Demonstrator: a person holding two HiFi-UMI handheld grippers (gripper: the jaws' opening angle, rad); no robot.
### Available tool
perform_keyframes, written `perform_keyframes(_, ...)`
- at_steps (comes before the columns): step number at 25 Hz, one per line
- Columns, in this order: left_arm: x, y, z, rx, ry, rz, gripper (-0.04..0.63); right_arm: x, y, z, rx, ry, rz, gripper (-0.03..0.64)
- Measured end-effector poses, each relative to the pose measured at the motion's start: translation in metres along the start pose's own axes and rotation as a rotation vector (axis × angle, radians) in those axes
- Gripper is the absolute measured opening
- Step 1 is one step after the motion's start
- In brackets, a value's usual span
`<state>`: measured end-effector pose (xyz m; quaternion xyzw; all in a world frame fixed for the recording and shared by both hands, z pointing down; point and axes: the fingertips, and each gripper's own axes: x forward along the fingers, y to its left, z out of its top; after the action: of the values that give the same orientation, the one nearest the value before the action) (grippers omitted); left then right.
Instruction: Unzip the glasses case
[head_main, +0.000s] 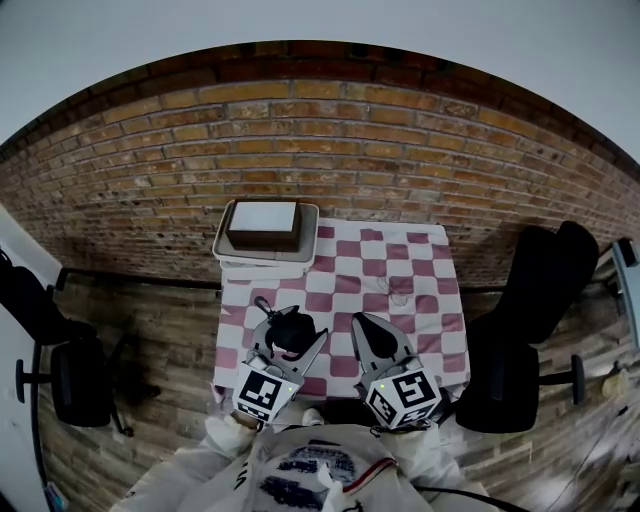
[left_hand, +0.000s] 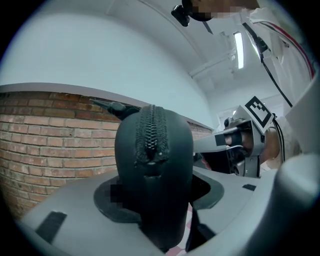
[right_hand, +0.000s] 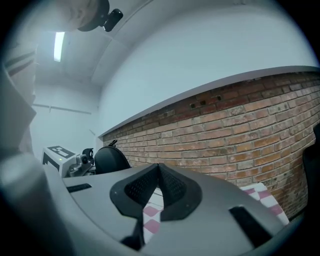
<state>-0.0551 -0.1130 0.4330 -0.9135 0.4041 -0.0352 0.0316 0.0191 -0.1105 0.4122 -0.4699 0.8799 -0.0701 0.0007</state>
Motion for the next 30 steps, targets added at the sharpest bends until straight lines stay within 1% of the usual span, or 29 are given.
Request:
perform_keyframes(7, 0.011, 0.001, -0.002, -0.004, 0.01, -0.028, 0.253, 0.014, 0.006, 0.004, 0.004, 0.001, 0.023, 0.014)
perform_keyframes(11, 0.018, -0.002, -0.006, -0.01, 0.024, -0.055, 0.253, 0.021, 0.013, 0.008, 0.01, 0.0, 0.086, 0.014)
perform_keyframes(17, 0.025, -0.011, -0.01, 0.003, 0.028, -0.101, 0.253, 0.03, 0.023, 0.008, 0.009, 0.02, 0.174, 0.014)
perform_keyframes(25, 0.031, -0.021, -0.014, 0.038, 0.042, -0.153, 0.253, 0.035, 0.029, 0.004, -0.011, 0.059, 0.227, 0.012)
perform_keyframes(30, 0.029, -0.021, -0.021, 0.052, 0.055, -0.156, 0.253, 0.035, 0.035, -0.002, -0.045, 0.088, 0.252, 0.012)
